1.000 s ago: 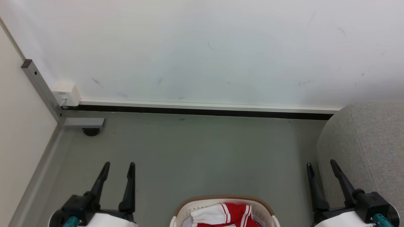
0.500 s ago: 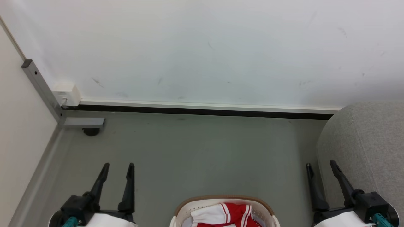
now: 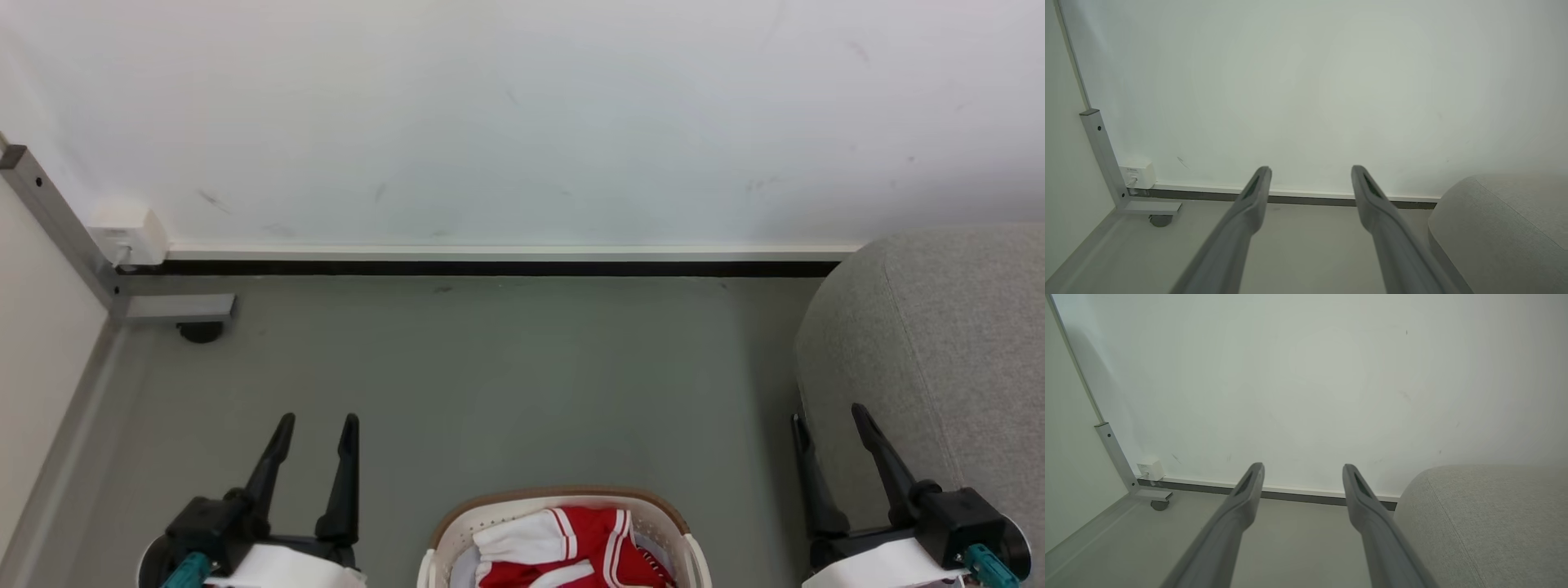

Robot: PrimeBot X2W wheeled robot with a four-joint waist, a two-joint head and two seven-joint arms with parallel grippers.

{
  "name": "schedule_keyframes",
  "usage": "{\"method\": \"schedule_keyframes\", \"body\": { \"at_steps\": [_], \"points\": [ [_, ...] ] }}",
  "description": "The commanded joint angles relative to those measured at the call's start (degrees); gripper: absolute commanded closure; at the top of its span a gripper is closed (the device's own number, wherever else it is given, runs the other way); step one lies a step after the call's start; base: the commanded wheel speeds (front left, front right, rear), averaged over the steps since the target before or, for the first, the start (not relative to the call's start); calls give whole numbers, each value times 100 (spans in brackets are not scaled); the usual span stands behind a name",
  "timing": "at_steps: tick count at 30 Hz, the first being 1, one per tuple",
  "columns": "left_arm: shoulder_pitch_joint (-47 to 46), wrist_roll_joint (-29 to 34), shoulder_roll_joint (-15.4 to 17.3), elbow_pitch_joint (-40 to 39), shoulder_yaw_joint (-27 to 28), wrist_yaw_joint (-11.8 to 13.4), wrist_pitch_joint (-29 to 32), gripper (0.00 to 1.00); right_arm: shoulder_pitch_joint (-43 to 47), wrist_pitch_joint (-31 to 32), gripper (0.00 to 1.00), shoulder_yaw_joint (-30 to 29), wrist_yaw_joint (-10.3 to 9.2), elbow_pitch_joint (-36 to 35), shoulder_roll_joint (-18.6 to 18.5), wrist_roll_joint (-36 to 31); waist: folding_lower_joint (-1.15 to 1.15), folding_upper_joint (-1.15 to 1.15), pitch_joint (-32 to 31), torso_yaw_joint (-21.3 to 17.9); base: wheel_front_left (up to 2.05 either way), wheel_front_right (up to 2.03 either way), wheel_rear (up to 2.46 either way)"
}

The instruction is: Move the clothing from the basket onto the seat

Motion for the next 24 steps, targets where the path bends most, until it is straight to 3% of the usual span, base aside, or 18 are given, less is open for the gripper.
{"method": "schedule_keyframes", "body": {
  "at_steps": [1, 13, 24],
  "points": [
    [-66, -63, 55, 12, -3, 7, -5, 0, -90, -11, 0, 2, -12, -33, -32, -63, 0, 0, 91, -80, 0, 0, 0],
    [-456, -253, 400, 291, -454, 7, -5, 0, -327, -8, 0, -14, -12, -240, -29, 27, 0, 0, 874, -748, 0, 0, 0],
    [-1072, -504, 909, 1177, -1321, 7, -5, 0, -565, -6, 0, -59, -12, -537, -27, 236, 0, 0, 1745, -1355, 0, 0, 0]
  ]
}}
